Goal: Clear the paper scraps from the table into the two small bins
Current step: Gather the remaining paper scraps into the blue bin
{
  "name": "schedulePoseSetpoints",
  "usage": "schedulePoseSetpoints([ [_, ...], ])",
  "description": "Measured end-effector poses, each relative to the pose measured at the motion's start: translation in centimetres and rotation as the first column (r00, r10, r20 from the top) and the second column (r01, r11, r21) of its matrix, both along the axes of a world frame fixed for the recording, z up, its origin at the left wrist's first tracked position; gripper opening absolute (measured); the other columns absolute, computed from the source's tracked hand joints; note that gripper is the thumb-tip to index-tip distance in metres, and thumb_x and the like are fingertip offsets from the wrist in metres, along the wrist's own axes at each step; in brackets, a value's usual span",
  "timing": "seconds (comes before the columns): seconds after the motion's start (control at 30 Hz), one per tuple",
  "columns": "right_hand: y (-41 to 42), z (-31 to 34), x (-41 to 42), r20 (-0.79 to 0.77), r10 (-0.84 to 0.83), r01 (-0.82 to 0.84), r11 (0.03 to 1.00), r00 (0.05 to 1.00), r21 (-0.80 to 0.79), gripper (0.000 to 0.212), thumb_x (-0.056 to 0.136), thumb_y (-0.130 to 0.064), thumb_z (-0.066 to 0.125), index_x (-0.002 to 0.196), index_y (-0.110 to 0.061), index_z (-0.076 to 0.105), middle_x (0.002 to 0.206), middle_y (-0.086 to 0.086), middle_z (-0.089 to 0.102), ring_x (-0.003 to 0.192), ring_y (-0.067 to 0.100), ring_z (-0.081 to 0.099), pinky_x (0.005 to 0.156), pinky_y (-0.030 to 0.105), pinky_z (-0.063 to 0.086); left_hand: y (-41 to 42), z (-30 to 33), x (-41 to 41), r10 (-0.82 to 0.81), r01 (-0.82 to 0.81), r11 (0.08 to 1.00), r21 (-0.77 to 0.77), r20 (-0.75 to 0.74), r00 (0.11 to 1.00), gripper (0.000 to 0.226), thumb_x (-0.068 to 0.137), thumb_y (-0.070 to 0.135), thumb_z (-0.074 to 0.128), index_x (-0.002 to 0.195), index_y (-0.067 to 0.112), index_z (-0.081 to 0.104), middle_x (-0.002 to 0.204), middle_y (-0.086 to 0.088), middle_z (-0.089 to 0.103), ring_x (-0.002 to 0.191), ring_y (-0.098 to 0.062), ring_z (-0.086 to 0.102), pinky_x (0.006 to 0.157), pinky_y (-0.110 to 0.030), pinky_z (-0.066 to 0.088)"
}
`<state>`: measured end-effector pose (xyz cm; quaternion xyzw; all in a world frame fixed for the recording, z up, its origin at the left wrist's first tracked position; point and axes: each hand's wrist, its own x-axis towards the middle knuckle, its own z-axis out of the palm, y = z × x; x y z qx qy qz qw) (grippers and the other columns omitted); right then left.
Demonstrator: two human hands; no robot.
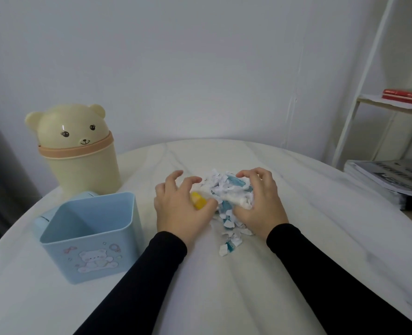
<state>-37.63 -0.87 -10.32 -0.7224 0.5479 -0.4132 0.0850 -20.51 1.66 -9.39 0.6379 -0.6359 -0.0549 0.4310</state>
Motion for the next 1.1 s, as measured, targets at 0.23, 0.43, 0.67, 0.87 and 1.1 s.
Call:
schedulePoseSetpoints([
  [0.23,-0.1,0.0,-0.2,-0.121,0.017,0.005,0.984,0.993,0.177,0.087,0.06,-0.074,0.035,0.14,-0.042,0.032,0.149,-0.006,0.018,0.138,0.014,0.022,0.107,0.04,0.027,-0.2,-1.2,-0.4,-0.048,-0.083,0.896,0.437,0.28,0.959,0.085,0.074,0.083,0.029,0.146,0.041,0.015,0.158,-0.003,0.008,0.143,-0.032,0.01,0.109,-0.054,0.012],
  [0.43,-0.8,-0.8,0.4,-0.374,-0.056,0.156,0.957,0.926,0.245,0.053,0.09,-0.064,0.034,0.135,-0.037,0.042,0.143,-0.003,0.037,0.132,0.021,0.035,0.105,0.042,0.031,-0.3,-1.5,-0.6,-0.195,0.065,0.93,0.362,0.336,0.922,0.063,0.083,0.064,0.048,0.137,0.033,0.038,0.148,0.0,0.028,0.136,-0.021,0.024,0.11,-0.037,0.018],
  [0.67,-1.1,-0.7,0.3,-0.263,-0.082,0.124,0.981,0.961,0.149,0.023,0.094,-0.031,0.049,0.105,-0.012,0.057,0.109,0.006,0.05,0.1,0.024,0.051,0.086,0.032,0.043,-1.0,-1.6,-0.4,-0.205,0.189,0.967,0.172,0.086,0.975,0.017,0.087,0.028,0.062,0.103,0.023,0.062,0.108,0.003,0.057,0.103,-0.013,0.051,0.081,-0.011,0.031],
  [0.87,-0.5,-0.3,0.4,0.071,-0.025,0.02,0.997,0.997,0.068,0.025,0.093,-0.01,0.05,0.117,-0.017,0.05,0.106,0.002,0.047,0.084,0.012,0.046,0.07,0.006,0.032,-0.8,-1.2,-0.1,-0.152,0.172,0.982,0.077,-0.215,0.965,0.017,0.087,0.011,0.058,0.088,0.028,0.055,0.078,0.007,0.055,0.063,-0.005,0.048,0.055,-0.006,0.038],
  [1.1,-0.3,0.5,0.3,0.313,-0.125,0.106,0.991,0.941,0.078,0.025,0.095,-0.013,0.048,0.117,-0.008,0.058,0.112,0.003,0.051,0.089,0.01,0.048,0.067,0.002,0.034,0.6,0.0,-0.7,-0.195,0.191,0.981,-0.044,-0.331,0.923,0.032,0.089,0.01,0.057,0.113,0.029,0.045,0.085,0.01,0.053,0.069,0.001,0.052,0.059,0.0,0.038],
])
